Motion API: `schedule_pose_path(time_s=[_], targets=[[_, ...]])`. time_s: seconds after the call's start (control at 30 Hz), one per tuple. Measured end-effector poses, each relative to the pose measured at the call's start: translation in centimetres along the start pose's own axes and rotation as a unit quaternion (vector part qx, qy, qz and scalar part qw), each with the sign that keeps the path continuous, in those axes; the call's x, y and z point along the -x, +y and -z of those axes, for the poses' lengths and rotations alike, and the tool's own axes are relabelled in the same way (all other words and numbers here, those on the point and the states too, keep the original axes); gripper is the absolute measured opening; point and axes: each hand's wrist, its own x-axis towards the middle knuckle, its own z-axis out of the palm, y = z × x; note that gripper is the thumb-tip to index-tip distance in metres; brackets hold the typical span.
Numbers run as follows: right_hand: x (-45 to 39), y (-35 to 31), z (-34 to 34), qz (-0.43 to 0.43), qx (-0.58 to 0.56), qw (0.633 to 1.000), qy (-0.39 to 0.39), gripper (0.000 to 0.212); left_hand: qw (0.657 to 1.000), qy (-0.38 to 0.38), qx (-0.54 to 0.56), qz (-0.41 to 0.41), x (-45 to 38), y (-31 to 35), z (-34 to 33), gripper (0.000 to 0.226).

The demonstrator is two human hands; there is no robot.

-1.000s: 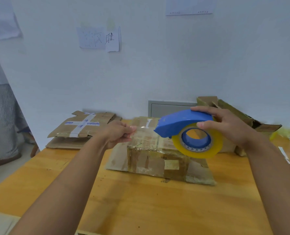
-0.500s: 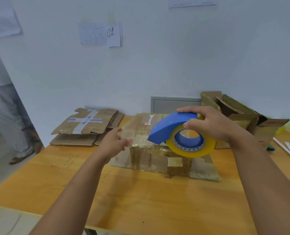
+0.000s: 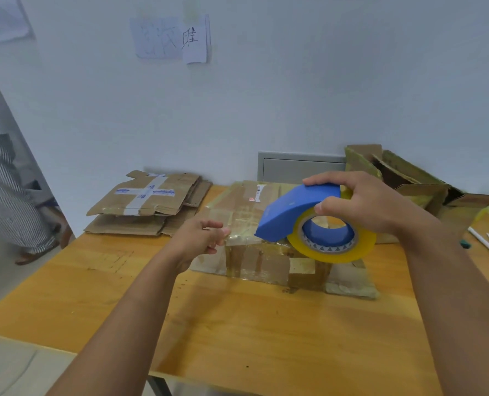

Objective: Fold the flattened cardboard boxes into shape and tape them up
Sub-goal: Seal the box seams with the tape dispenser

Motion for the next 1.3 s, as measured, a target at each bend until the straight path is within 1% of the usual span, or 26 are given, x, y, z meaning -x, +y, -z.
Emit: schedule_pose_path(time_s=[0.07, 0.13, 0.2, 0.27, 0.3, 0.33, 0.37, 0.4, 0.43, 0.5, 0.57, 0.7, 0.83, 0.9, 1.0, 1.1, 1.2, 1.3], targets=[[-0.1, 0.0, -0.1, 0.000, 0.004, 1.000, 0.000, 0.049, 1.000, -0.009, -0.008, 0.010, -0.1, 0.0, 0.1, 0.038], [-0.2, 0.0, -0.1, -0.003, 0.002, 1.000, -0.001, 0.051, 0.999, -0.002, -0.038, 0.017, -0.1, 0.2, 0.2, 0.042], [-0.3, 0.0, 0.0, -0.005, -0.005, 1.000, -0.002, 0.052, 0.993, 0.024, -0.114, 0.017, 0.0, 0.3, 0.2, 0.053], [-0.3, 0.0, 0.0, -0.006, -0.008, 1.000, -0.001, 0.051, 0.974, 0.077, -0.214, -0.002, 0.3, 0.0, 0.0, 0.069], [-0.4, 0.0, 0.0, -0.005, -0.007, 1.000, 0.000, 0.050, 0.960, 0.113, -0.253, -0.029, 0.6, -0.3, -0.3, 0.070], [-0.4, 0.0, 0.0, -0.005, -0.005, 1.000, 0.001, 0.049, 0.947, 0.149, -0.275, -0.078, 0.9, -0.5, -0.7, 0.065], [-0.4, -0.1, -0.1, -0.005, -0.001, 1.000, 0.001, 0.048, 0.933, 0.173, -0.279, -0.148, 1.4, -0.7, -1.3, 0.055], [-0.4, -0.2, -0.1, -0.006, 0.001, 1.000, 0.001, 0.049, 0.917, 0.179, -0.279, -0.223, 1.8, -1.0, -2.0, 0.044], [-0.5, -0.3, -0.1, -0.007, 0.002, 1.000, 0.000, 0.050, 0.899, 0.169, -0.285, -0.286, 2.3, -1.2, -2.7, 0.038], [-0.5, -0.4, -0.1, -0.007, 0.001, 1.000, 0.001, 0.050, 0.866, 0.136, -0.321, -0.358, 3.0, -1.7, -3.9, 0.036], [-0.5, -0.5, -0.1, -0.005, 0.001, 1.000, 0.001, 0.049, 0.841, 0.132, -0.352, -0.389, 3.1, -2.3, -4.6, 0.036], [-0.2, -0.3, -0.1, -0.007, -0.004, 1.000, -0.001, 0.053, 0.800, 0.179, -0.387, -0.422, 2.9, -2.8, -5.1, 0.041], [-0.3, -0.4, 0.2, -0.010, -0.008, 1.000, -0.026, 0.050, 0.767, 0.223, -0.379, -0.467, 2.6, -2.5, -5.8, 0.019], [-0.3, -0.4, 0.4, -0.008, -0.013, 0.999, -0.048, 0.047, 0.770, 0.215, -0.371, -0.472, 2.5, -2.3, -6.2, 0.015], [-0.1, 0.1, 0.6, -0.005, -0.036, 0.998, -0.058, 0.037, 0.792, 0.195, -0.354, -0.458, 2.4, -1.9, -6.5, 0.019], [0.0, 0.4, 0.8, -0.005, -0.064, 0.997, -0.044, 0.039, 0.785, 0.197, -0.364, -0.462, 2.4, -1.9, -6.6, 0.020], [-0.1, 0.6, 1.1, 0.005, -0.064, 0.996, -0.060, 0.042, 0.781, 0.198, -0.375, -0.458, 2.3, -2.0, -6.5, 0.016], [0.1, 1.3, 2.2, 0.002, -0.058, 0.996, -0.065, 0.040, 0.780, 0.201, -0.380, -0.455, 2.3, -2.0, -6.3, 0.013]])
